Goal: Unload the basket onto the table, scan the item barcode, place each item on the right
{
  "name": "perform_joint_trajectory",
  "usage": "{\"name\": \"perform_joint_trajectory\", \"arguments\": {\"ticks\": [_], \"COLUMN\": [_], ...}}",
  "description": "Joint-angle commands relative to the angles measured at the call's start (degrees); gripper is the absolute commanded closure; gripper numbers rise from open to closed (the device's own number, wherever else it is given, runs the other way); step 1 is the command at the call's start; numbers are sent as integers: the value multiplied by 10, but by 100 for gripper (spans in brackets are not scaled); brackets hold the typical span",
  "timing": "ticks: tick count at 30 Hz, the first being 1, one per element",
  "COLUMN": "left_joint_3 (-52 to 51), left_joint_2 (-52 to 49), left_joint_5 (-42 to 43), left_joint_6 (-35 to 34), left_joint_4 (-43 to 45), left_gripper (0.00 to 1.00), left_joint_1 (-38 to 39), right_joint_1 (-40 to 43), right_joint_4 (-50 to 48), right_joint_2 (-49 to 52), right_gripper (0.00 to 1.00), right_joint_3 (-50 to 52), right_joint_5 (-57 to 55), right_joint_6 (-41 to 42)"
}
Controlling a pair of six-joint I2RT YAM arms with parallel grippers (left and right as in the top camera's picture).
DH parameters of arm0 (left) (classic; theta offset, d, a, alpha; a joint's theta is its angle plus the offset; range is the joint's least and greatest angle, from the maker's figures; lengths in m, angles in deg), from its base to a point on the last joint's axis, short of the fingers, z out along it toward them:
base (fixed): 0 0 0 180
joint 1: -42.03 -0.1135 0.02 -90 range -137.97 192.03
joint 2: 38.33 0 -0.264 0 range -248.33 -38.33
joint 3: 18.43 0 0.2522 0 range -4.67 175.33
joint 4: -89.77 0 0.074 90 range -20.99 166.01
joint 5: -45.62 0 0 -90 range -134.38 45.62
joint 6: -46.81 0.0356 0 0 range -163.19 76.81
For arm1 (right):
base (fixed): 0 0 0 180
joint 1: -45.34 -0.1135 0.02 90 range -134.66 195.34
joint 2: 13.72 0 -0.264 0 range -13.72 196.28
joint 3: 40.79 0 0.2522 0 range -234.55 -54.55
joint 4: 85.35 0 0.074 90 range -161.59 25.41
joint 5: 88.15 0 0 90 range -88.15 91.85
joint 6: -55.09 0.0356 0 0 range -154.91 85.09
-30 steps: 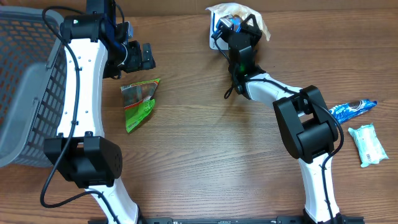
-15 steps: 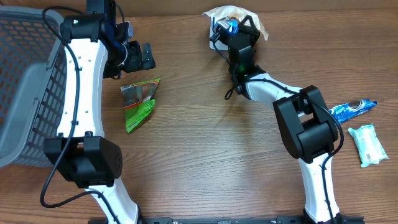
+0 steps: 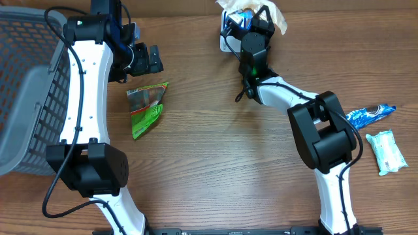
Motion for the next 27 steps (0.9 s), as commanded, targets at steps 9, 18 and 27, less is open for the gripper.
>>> {"name": "perform_joint_trajectory", "arguments": {"ticks": [9, 18, 27], "left_joint_3": [-2, -2, -2], "left_joint_2": [-4, -4, -4], "left_joint_5": [5, 5, 5], "left_joint_6": [5, 5, 5], "left_joint_4": [1, 1, 1], "left_gripper": [0, 0, 0], "left_joint_1": [4, 4, 4], "right_joint_1": [-91, -146, -253], "right_joint_4": [-19, -20, -37], "right_joint_2": [-167, -207, -351], "right_gripper": [97, 97, 97], "right_joint_3": [-13, 68, 187], "right_joint_5": [-471, -471, -471], "right_joint_6": [156, 86, 91]}}
